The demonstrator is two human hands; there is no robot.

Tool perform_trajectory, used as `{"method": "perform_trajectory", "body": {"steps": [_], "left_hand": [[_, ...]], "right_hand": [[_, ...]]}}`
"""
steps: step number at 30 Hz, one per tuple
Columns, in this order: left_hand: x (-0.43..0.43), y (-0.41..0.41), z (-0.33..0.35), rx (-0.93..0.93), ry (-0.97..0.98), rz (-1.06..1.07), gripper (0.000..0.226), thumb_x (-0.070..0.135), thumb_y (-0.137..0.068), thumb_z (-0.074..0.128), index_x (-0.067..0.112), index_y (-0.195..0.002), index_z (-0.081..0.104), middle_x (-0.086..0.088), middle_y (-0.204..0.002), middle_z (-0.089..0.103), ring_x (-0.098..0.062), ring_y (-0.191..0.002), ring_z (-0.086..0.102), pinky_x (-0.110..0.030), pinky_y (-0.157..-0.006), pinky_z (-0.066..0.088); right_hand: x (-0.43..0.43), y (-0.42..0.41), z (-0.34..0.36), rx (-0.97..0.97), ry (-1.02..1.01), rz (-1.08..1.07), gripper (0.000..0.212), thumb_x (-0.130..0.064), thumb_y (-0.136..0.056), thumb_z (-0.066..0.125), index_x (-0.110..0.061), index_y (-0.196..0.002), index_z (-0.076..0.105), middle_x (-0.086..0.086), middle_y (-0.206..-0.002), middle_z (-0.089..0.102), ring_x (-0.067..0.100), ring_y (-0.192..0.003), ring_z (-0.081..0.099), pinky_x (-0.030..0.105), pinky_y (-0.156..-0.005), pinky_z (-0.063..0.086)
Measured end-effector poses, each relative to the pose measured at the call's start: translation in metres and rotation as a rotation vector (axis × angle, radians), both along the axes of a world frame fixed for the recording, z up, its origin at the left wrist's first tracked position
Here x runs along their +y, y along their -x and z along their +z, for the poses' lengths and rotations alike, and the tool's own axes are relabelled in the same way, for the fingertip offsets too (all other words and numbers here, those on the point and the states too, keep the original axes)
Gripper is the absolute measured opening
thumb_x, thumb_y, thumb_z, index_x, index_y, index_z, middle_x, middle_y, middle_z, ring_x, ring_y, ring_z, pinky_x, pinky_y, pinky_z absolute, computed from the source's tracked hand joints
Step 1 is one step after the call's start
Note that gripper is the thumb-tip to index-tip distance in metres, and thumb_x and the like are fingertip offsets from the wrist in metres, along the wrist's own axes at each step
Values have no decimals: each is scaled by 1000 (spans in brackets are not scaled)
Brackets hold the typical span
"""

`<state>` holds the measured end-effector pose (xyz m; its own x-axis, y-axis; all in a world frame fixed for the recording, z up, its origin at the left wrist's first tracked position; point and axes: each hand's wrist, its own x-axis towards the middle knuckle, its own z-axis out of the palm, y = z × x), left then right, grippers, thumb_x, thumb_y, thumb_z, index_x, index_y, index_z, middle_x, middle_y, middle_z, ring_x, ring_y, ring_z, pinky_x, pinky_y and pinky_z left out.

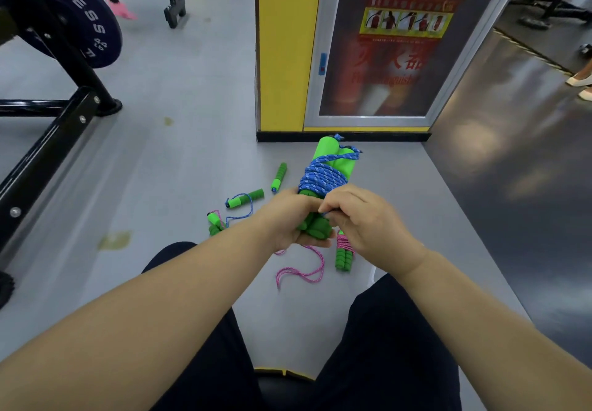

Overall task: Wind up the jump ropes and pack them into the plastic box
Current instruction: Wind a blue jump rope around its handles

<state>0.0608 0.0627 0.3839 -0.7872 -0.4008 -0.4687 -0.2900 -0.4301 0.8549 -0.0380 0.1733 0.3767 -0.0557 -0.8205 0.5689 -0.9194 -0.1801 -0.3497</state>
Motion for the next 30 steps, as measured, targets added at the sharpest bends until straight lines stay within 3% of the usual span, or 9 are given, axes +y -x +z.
{"method": "perform_trajectory", "body": {"steps": [4,6,8,10,16,19,23,26,30], "left_hand": [[3,-1,-2,89,-18,75,24,5,-89,57,8,-112,54,-15,-95,65,-26,-73,65,-40,-62,59],[1,-1,-5,100,-23,89,37,6,-89,58,7,-124,47,-16,-104,64,-27,-76,66,-40,-63,60],[-1,-2,-7,107,-45,88,40,6,-89,57,8,-126,43,-15,-100,65,-27,-72,67,-42,-64,60],[0,-3,-8,117,-71,90,37,8,-91,54,9,-126,41,-14,-95,66,-28,-69,67,-42,-63,60],[4,0,-12,141,-61,134,37,20,-94,52,13,-128,40,-16,-110,61,-27,-75,66,-42,-63,60],[7,1,-15,170,-56,143,36,26,-93,54,15,-126,43,-14,-111,63,-28,-84,66,-47,-71,59],[9,5,-21,123,76,196,45,48,-84,61,20,-117,49,-8,-116,65,-25,-99,68,-52,-81,56],[12,6,-23,168,51,214,36,38,-89,58,19,-118,47,-5,-110,66,-19,-91,69,-43,-70,59],[13,8,-31,176,62,249,37,36,-89,59,20,-120,47,-8,-115,65,-22,-96,68,-39,-66,59]], "right_hand": [[9,-5,-14,-259,35,-35,16,-13,-85,56,-2,-86,68,-1,-92,61,7,-88,57,12,-81,47],[12,-11,-14,-541,-5,-78,8,-15,-86,59,-12,-89,66,-6,-94,63,2,-89,60,14,-79,50],[10,-17,-8,-931,2,-190,8,-9,-88,60,-17,-90,62,-1,-85,65,5,-76,64,18,-70,54],[6,-17,-4,-1148,26,-345,6,-9,-86,64,-14,-87,60,4,-77,63,8,-62,62,22,-59,54],[-4,-17,-5,-1170,-252,-525,7,-18,-85,66,-11,-85,63,0,-73,61,8,-56,54,20,-50,49],[-8,-21,-1,-1403,-194,-541,10,-14,-88,55,-11,-79,60,1,-74,58,11,-59,52,24,-53,48],[-9,-28,-3,-1222,-171,-560,20,-31,-83,66,-12,-80,60,-4,-72,61,6,-63,58,16,-54,48],[-10,-27,-9,-929,-129,-634,15,-28,-80,70,-15,-79,63,1,-80,64,12,-71,60,18,-60,51],[-14,-32,-14,-814,-90,-635,8,-19,-81,67,-17,-75,62,2,-79,65,14,-73,61,26,-68,53]]}}
